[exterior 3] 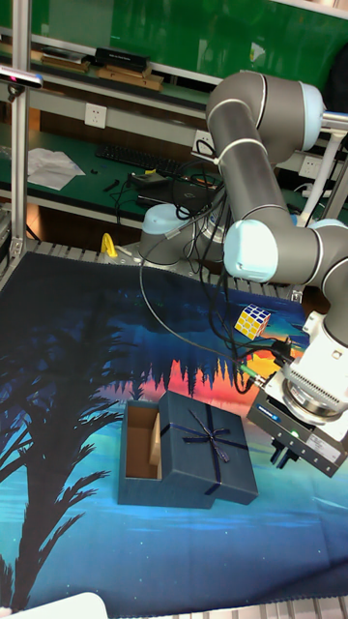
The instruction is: Slide the outer casing onto the gift box
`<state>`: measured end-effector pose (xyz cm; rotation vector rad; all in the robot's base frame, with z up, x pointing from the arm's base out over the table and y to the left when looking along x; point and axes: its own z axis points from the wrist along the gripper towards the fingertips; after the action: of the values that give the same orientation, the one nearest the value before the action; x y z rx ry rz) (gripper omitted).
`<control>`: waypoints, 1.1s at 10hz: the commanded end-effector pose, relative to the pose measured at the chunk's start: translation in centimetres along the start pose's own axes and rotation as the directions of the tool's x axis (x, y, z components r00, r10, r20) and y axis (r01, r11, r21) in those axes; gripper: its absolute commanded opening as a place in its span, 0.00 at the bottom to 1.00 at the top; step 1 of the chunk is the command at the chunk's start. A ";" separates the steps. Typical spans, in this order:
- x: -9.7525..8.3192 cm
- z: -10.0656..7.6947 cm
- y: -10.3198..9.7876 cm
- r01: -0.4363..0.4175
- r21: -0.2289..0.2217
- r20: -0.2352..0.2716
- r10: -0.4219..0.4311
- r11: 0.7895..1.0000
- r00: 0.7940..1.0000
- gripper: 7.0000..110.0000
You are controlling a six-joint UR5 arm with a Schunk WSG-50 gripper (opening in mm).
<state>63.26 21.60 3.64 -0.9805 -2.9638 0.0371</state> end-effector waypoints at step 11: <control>-0.5 2.0 -0.8 -0.009 -0.022 0.026 0.010 1.000 1.000 0.00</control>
<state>62.94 20.59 1.63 -0.9914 -2.9896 0.0321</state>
